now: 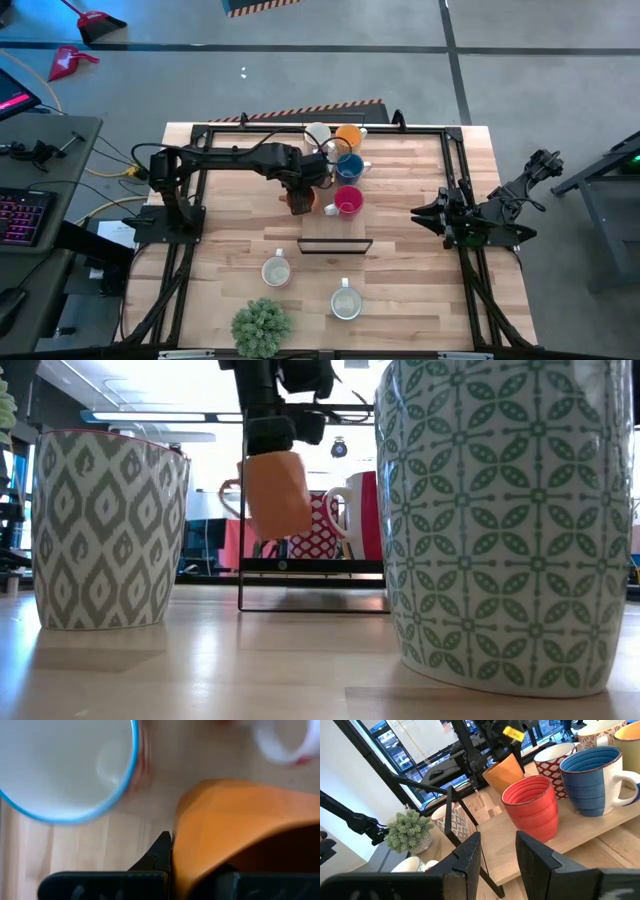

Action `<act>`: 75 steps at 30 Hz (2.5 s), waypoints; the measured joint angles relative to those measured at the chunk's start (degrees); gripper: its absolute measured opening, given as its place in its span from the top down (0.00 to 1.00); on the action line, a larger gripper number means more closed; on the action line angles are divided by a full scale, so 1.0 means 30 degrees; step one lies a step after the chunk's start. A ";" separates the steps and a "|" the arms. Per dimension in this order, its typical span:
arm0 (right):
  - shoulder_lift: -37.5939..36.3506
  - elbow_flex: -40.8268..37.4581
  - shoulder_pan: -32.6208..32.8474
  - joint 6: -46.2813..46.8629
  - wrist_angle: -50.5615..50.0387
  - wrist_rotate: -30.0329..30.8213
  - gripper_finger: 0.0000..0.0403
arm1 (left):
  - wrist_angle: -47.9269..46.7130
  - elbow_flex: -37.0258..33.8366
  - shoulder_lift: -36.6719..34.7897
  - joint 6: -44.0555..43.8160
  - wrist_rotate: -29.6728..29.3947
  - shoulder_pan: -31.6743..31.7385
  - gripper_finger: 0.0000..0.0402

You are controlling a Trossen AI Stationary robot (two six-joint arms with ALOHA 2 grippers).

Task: Place coffee mugs
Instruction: Put the orange cup on the shelf aligned with the other red cup

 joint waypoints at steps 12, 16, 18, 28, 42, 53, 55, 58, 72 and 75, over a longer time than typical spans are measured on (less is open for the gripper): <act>-0.0003 0.0000 -0.0001 0.0051 0.0007 -0.0209 0.74 | -0.2392 0.3333 0.2772 0.1793 -0.0704 -0.0308 0.99; -0.0001 0.0000 -0.0001 0.0015 0.0007 -0.0248 0.74 | -0.2289 0.3341 0.2822 0.1792 -0.0722 -0.0299 0.99; -0.0003 0.0000 -0.0001 0.0007 0.0007 -0.0255 0.74 | -0.2013 0.3341 0.2822 0.1785 -0.0722 -0.0299 0.99; 0.0001 0.0000 0.0007 0.0015 0.0010 -0.0299 0.74 | -0.1594 0.3341 0.3006 0.1678 -0.0445 -0.0432 0.99; 0.0001 0.0000 0.0002 0.0034 0.0066 -0.0408 0.74 | -0.1301 0.3341 0.3522 0.2149 -0.0864 -0.0401 0.99; 0.0001 0.0000 -0.0001 0.0041 0.0075 -0.0502 0.74 | -0.0776 0.3341 0.3522 0.2482 -0.1006 -0.0386 0.93; 0.0001 0.0000 0.0002 0.0058 0.0080 -0.0693 0.74 | -0.0562 0.3341 0.3522 0.2485 -0.1020 -0.0386 0.94; 0.0001 0.0000 0.0007 0.0058 0.0108 -0.0954 0.74 | -0.0164 0.3341 0.3522 0.2492 -0.1123 -0.0391 0.93; 0.0001 0.0000 0.0005 0.0066 0.0168 -0.1086 0.74 | -0.0306 0.3341 0.3522 0.2353 -0.1754 -0.0408 0.76; 0.0001 0.0000 -0.0001 0.0066 0.0168 -0.1095 0.74 | -0.0373 0.3341 0.3522 0.2352 -0.2073 -0.0349 0.73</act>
